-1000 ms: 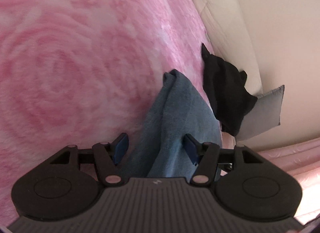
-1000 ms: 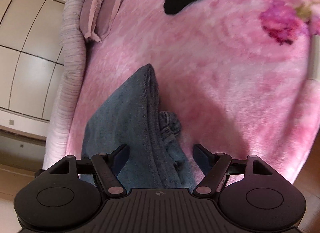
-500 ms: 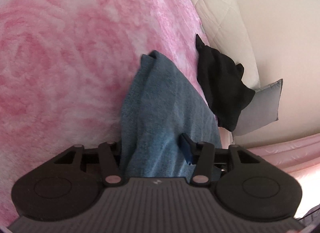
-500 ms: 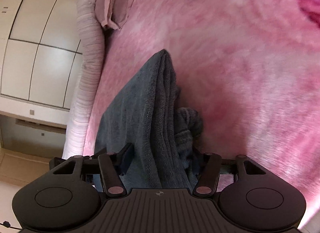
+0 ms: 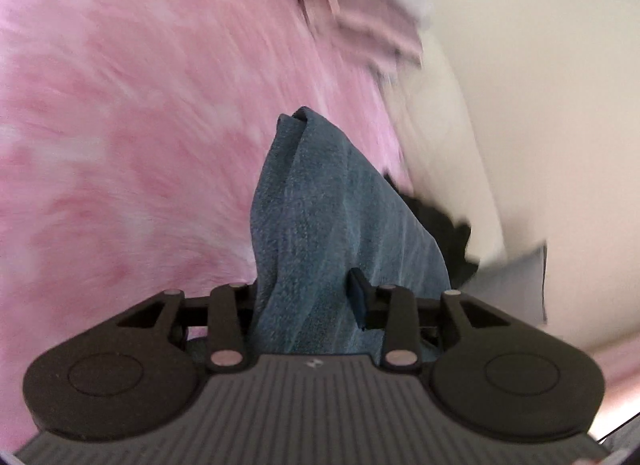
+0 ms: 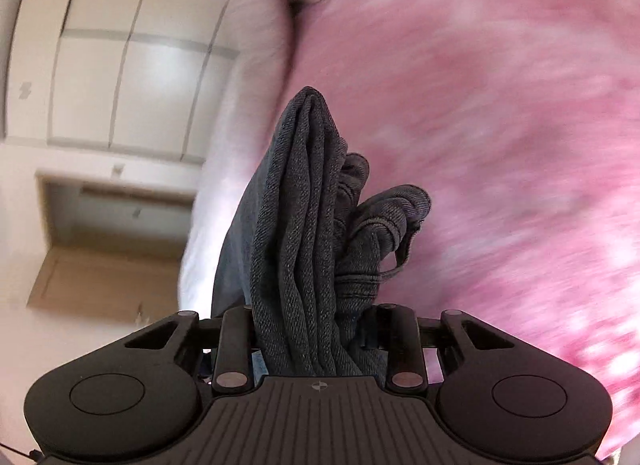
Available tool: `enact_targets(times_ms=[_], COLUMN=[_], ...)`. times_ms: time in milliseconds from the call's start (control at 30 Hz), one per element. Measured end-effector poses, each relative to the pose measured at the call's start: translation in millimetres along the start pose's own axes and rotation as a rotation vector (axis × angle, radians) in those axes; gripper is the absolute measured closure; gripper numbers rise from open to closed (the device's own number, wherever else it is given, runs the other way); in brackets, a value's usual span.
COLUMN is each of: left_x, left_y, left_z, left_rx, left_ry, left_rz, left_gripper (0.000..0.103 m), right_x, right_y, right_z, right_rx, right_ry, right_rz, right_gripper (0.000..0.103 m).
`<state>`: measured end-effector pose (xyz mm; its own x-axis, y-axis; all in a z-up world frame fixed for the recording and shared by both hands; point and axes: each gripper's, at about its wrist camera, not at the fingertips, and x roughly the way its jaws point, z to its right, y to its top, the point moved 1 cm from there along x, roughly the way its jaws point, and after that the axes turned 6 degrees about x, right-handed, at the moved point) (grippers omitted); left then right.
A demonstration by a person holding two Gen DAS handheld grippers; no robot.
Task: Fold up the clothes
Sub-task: 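Lift the folded jeans with both grippers and carry them toward the towel stack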
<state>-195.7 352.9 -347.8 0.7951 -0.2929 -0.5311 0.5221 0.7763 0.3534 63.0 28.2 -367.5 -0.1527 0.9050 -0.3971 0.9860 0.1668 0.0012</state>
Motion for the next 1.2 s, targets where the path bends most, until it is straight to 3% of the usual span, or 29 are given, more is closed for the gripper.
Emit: enact_targets(times_ms=[133,300,500,733,867,1000,1200], left_x=[-105.3,-237.1,-385.1,-585.3,-686.6,-761.4,-811.9], left_y=[-15.8,-43.8,-74.9,-89.6,-71.4,-44.0,29.1], left_z=[5.8,-12.7,-67.5,-166.0,-217.5,-266.3,-341.3], left_rx=[-0.052,-0.111,-0.173,-0.212,-0.209,-0.199,-0.177], left_ry=[0.085,0.162,0.211,0.268,0.300,0.329,0.340], left_rz=[0.165,0.349,0.506,0.577,0.583,0.574,0.552], left_gripper=[0.071,0.071,0.071,0.071,0.071,0.071,0.071], right_x=[39.5,105.8,208.1,342.1,411.0,472.7,575.4], right_y=[-18.4,-62.0,-164.1,-323.1,-416.7,-465.6,-510.3], right_z=[-66.0,-147.5,-238.2,-324.3,-366.8,-397.7,-446.7], right_rx=[-0.073,-0.165,-0.275,-0.278,-0.266,-0.228,-0.207], right_ry=[0.054,0.116,0.159,0.162,0.171,0.170,0.150], right_rz=[-0.164,-0.351,-0.510,-0.600,-0.626,-0.647,-0.630], right_gripper=[0.072,0.072,0.072,0.072,0.072,0.072,0.071])
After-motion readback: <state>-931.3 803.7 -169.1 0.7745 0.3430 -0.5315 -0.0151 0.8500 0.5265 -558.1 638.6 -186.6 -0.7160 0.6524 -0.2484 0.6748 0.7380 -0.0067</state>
